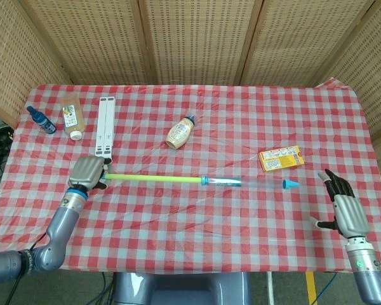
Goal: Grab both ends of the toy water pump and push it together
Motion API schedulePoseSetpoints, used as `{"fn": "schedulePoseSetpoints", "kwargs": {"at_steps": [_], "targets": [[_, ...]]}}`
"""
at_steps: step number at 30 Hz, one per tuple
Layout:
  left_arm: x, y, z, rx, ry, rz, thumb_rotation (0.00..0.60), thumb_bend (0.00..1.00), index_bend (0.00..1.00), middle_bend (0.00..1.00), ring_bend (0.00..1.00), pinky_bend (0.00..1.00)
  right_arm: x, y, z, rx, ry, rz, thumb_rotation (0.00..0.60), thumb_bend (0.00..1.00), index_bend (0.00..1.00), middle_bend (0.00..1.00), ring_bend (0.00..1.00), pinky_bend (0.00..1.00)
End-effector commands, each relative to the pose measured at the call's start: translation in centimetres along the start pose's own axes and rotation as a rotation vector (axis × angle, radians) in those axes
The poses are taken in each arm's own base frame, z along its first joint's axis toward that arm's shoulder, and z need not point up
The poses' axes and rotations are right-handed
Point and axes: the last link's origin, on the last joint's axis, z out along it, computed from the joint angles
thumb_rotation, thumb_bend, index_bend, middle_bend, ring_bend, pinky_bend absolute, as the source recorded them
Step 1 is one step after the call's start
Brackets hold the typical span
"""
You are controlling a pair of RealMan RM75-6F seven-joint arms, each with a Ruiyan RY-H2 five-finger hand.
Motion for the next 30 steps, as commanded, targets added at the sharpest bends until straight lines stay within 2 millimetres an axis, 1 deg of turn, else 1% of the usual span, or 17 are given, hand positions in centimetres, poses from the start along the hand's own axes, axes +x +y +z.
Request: {"fn": "schedulePoseSetpoints", "kwargs": {"at_steps": [1,2,3,5,6,8,11,14,17,30], "targets": [[1.1,0.2,-0.2,-0.003,0.03,-0.023,0.6,0.52,0.81,0.9,0.82,0.72,1.4,-1.4,1.0,0.029,0.092,-0.012,0.6,0.21,0.14,0.1,0.06,0.13],[1.6,0.3,-0.3,-0.005,0.04,-0.03,0.6,0.52,0.81,0.9,0.82,0.72,1.9,-2.0,1.5,0.039,0.129,-0.027,0.6,0.21,0.17,0.19,0.15,0.2],[1.9,0.4,-0.4,-0.005,0.042,-0.034,0.6,0.52,0.81,0.9,0.82,0.72,2.2,-2.5,1.7,0.04,0.144,-0.035,0.6,0.21,0.19,0.26,0.23,0.25],[2.5,0.6,-0.6,-0.008,0.046,-0.045,0.6,0.52,0.81,0.9,0.82,0.72,3.0,-3.6,2.3,0.048,0.178,-0.05,0.6,0.21,0.24,0.47,0.47,0.37],[2.7,0.7,-0.7,-0.008,0.047,-0.047,0.6,0.52,0.81,0.9,0.82,0.72,3.2,-3.9,2.5,0.047,0.184,-0.058,0.6,0.21,0.26,0.53,0.54,0.41],[3.1,0.7,-0.8,-0.008,0.047,-0.045,0.6,0.52,0.81,0.9,0.82,0.72,3.6,-4.8,3.0,0.046,0.194,-0.075,0.6,0.21,0.3,0.69,0.69,0.48],[3.4,0.8,-1.2,-0.007,0.042,-0.041,0.6,0.52,0.81,0.9,0.82,0.72,3.7,-5.7,3.7,0.041,0.181,-0.082,0.6,0.21,0.34,0.83,0.82,0.54],[3.5,0.7,-1.4,-0.005,0.038,-0.036,0.6,0.52,0.81,0.9,0.82,0.72,3.7,-6.2,4.1,0.034,0.164,-0.087,0.6,0.21,0.35,0.91,0.89,0.56],[3.6,0.6,-1.6,0.001,0.033,-0.029,0.6,0.52,0.81,0.9,0.82,0.72,3.6,-6.6,4.3,0.032,0.154,-0.091,0.6,0.21,0.36,0.95,0.92,0.56],[3.8,0.5,-2.1,0.032,-0.002,0.005,0.6,0.52,0.81,0.9,0.82,0.72,1.7,-8.7,4.1,0.028,0.066,-0.073,0.6,0.21,0.38,0.97,0.95,0.56]]}}
